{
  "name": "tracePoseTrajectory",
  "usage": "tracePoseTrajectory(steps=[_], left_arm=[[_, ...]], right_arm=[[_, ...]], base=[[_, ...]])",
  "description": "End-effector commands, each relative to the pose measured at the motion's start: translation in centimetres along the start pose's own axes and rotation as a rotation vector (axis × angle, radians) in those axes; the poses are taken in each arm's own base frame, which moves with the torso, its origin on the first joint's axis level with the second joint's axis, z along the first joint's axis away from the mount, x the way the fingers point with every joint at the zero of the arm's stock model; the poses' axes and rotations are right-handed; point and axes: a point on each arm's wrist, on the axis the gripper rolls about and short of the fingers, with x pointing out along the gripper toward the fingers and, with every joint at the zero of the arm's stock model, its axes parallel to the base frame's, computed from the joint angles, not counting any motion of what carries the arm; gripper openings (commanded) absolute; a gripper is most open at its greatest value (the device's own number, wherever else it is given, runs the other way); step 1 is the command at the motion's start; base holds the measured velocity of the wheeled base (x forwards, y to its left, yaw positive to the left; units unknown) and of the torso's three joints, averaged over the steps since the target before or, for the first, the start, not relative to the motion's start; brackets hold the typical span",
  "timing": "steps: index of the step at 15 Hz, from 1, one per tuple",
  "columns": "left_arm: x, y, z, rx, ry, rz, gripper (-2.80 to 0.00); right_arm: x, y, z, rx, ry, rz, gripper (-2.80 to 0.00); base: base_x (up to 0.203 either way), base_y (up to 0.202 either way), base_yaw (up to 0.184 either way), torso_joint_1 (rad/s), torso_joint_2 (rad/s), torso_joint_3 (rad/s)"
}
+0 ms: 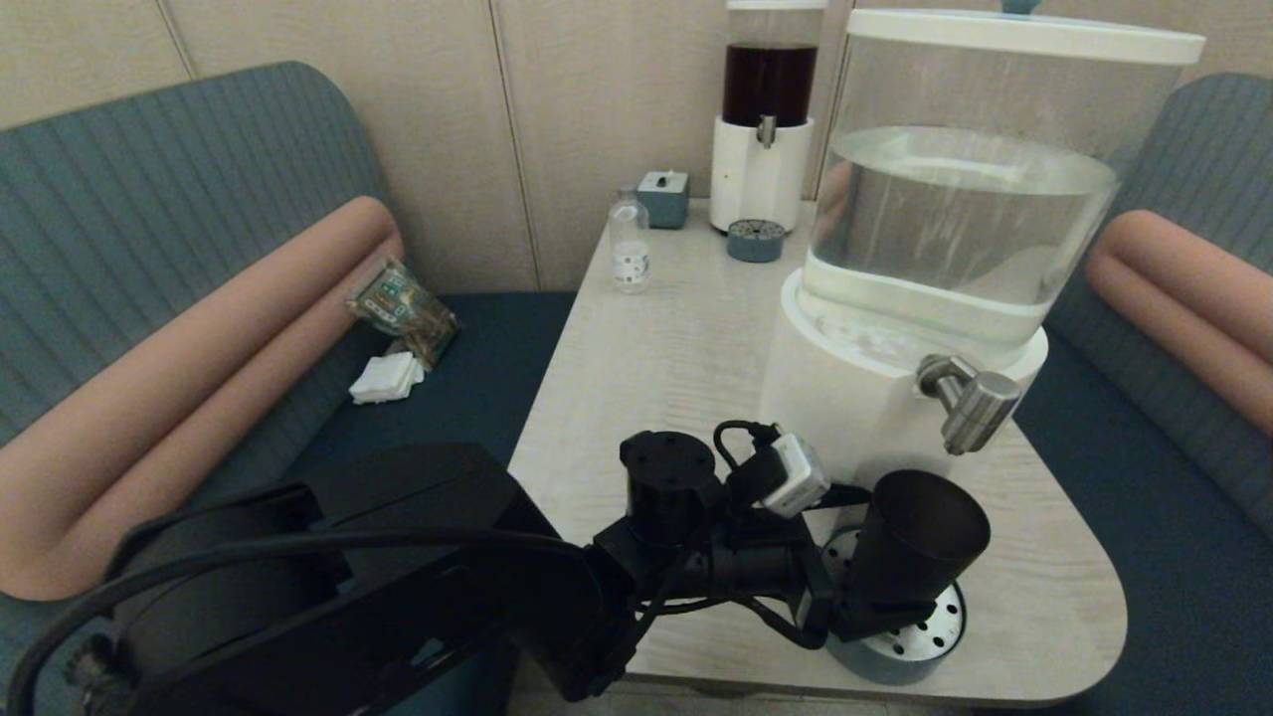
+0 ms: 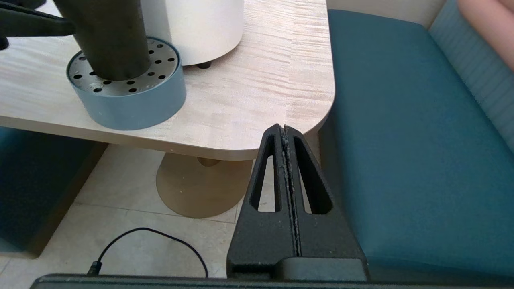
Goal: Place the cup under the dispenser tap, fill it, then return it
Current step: Place the cup next to the water dispenser
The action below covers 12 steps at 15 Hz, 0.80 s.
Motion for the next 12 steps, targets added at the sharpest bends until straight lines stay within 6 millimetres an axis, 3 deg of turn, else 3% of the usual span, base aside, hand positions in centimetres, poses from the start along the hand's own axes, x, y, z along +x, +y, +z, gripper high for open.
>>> tracePoseTrajectory(steps=[1,12], left_arm=[[0.58,0.04,-0.39,0.004,-0.008,-0.005,0.00],[1.54,-0.06,-0.99,-0.007,-0.028,0.026,0.00]], right_arm=[[0.00,0.00,0.00,-0.001,0.001,0.000,-2.80],[0.00,0.00,0.00,-0.001,0.001,0.000,-2.80]], base=[[0.000,0.000,0.000,0.000,0.00,0.000],[0.000,0.000,0.000,0.000,0.00,0.000]])
